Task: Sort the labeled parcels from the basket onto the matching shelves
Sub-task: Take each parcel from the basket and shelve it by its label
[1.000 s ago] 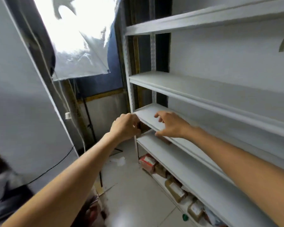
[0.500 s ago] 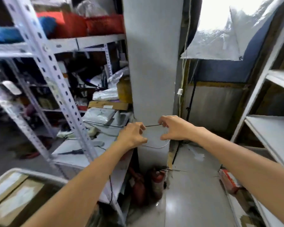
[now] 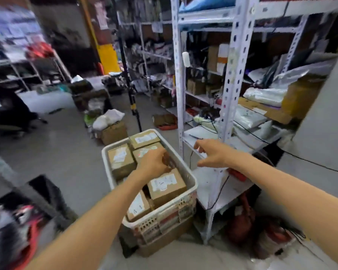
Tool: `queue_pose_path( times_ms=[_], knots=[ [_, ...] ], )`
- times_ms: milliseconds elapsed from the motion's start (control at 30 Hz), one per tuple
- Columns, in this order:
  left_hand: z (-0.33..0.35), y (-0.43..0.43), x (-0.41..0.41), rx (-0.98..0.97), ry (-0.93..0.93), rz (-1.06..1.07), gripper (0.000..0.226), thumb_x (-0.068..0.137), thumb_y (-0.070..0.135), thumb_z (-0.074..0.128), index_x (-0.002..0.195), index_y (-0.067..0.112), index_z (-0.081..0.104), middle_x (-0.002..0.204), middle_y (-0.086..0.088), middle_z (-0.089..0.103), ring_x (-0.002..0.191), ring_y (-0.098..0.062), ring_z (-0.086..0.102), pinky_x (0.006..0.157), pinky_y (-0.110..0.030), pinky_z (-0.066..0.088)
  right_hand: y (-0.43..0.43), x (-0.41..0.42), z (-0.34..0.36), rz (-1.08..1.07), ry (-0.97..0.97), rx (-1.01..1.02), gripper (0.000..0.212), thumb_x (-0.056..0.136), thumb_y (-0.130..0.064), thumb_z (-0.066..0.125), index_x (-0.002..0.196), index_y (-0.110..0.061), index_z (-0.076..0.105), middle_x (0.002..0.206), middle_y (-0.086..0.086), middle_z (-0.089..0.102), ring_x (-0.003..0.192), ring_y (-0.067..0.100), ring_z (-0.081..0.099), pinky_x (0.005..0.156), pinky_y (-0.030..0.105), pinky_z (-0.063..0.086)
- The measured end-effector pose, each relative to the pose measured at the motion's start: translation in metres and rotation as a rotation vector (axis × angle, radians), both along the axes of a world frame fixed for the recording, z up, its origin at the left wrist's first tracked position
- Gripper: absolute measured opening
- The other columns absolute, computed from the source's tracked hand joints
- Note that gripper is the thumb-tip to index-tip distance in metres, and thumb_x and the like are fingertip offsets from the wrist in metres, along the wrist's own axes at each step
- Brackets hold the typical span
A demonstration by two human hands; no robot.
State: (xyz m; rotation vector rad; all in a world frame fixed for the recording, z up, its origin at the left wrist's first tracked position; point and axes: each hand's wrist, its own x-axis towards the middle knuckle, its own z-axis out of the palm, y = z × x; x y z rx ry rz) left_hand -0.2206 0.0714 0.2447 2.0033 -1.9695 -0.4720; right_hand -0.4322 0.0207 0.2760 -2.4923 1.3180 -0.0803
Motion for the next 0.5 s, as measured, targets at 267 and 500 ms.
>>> queue_pose_path(
  times_ms=[267, 500],
  knots=[
    [-0.008, -0.026, 0.074, 0.06, 0.029, 0.16, 0.046, 0.077, 0.029, 0.074, 0.119, 0.018, 0.059, 0.107, 0.0, 0.067, 0.098, -0.019, 0.061, 0.084, -0.037, 0.053, -0.045, 0.082, -0.003, 0.104, 0.031, 0.045, 0.048, 0.082, -0.027, 0.07, 0.123, -0.012, 0.05, 0.12, 0.006, 0.057, 0.107, 0.021, 0.055, 0.089, 0.035, 0.05],
    [-0.031, -0.08, 0.115, 0.092, 0.112, 0.175, 0.049, 0.076, 0.026, 0.077, 0.12, 0.018, 0.058, 0.11, -0.002, 0.065, 0.098, -0.019, 0.06, 0.085, -0.035, 0.053, -0.099, 0.127, -0.021, 0.117, 0.118, 0.058, 0.049, 0.081, -0.027, 0.071, 0.123, -0.012, 0.05, 0.119, 0.007, 0.057, 0.105, 0.022, 0.056, 0.088, 0.037, 0.05]
  ],
)
